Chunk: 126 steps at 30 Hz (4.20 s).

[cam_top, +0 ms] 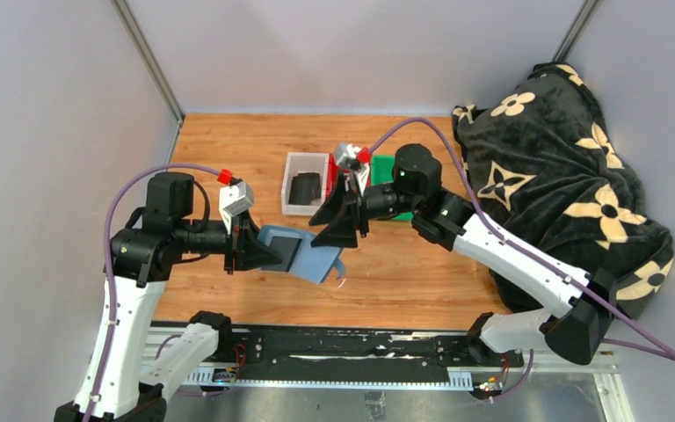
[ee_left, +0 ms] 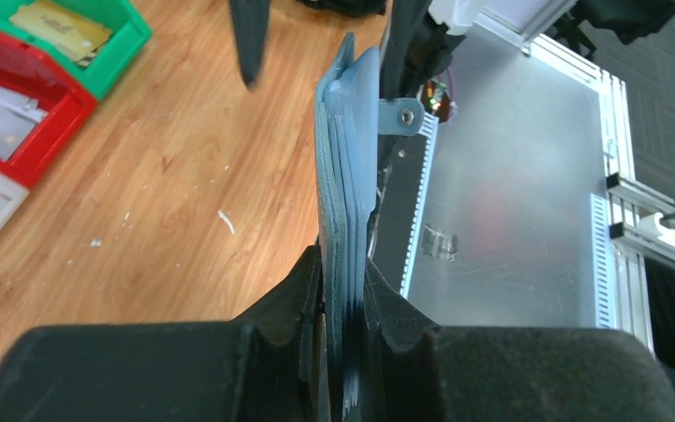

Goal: Take the credit cards out of the card holder
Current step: Remove the credit card from the card holder.

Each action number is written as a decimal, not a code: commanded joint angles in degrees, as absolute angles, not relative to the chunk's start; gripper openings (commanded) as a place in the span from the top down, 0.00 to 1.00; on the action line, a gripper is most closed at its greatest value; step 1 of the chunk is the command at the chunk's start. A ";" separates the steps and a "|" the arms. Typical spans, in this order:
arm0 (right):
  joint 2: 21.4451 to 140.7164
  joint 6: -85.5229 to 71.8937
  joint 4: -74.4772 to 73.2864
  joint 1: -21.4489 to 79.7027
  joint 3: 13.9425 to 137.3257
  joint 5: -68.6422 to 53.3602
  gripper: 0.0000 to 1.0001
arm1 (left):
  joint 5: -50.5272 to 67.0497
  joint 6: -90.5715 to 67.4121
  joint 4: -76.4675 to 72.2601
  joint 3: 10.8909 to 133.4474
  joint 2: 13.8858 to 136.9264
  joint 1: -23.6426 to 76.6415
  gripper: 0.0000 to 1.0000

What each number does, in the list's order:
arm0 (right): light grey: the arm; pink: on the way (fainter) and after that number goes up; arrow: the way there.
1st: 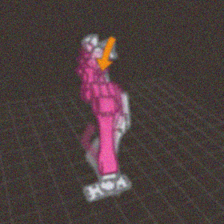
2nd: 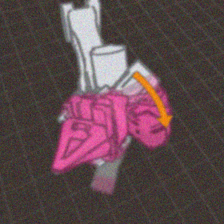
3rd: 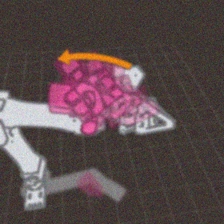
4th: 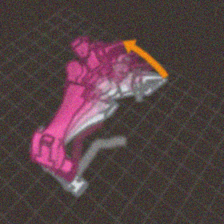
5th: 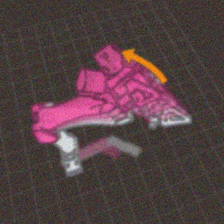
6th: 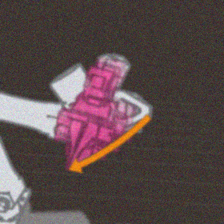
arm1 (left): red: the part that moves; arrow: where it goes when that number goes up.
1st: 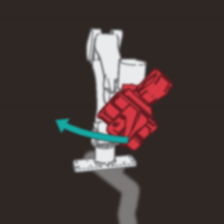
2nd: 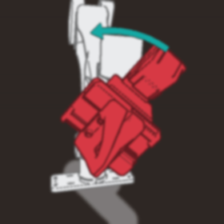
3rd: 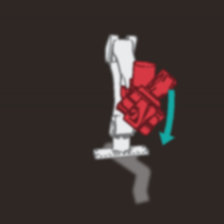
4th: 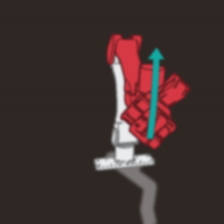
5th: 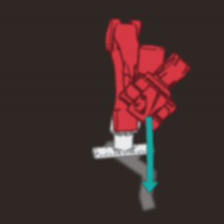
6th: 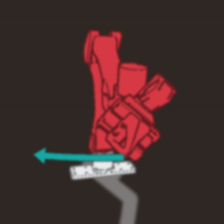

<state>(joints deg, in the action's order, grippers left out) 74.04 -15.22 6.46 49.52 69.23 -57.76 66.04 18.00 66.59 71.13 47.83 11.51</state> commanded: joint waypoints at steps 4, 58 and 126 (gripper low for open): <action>66.13 -23.94 12.98 46.36 69.98 -34.57 0.39 | 54.80 6.98 58.03 69.48 46.41 11.69 1.00; 74.74 -35.77 24.18 52.65 58.58 -35.98 0.48 | 65.35 -10.10 46.85 69.55 46.20 11.69 1.00; 72.42 -57.62 58.11 50.20 49.31 -44.88 0.74 | 68.35 -28.21 28.06 64.27 43.57 10.63 0.97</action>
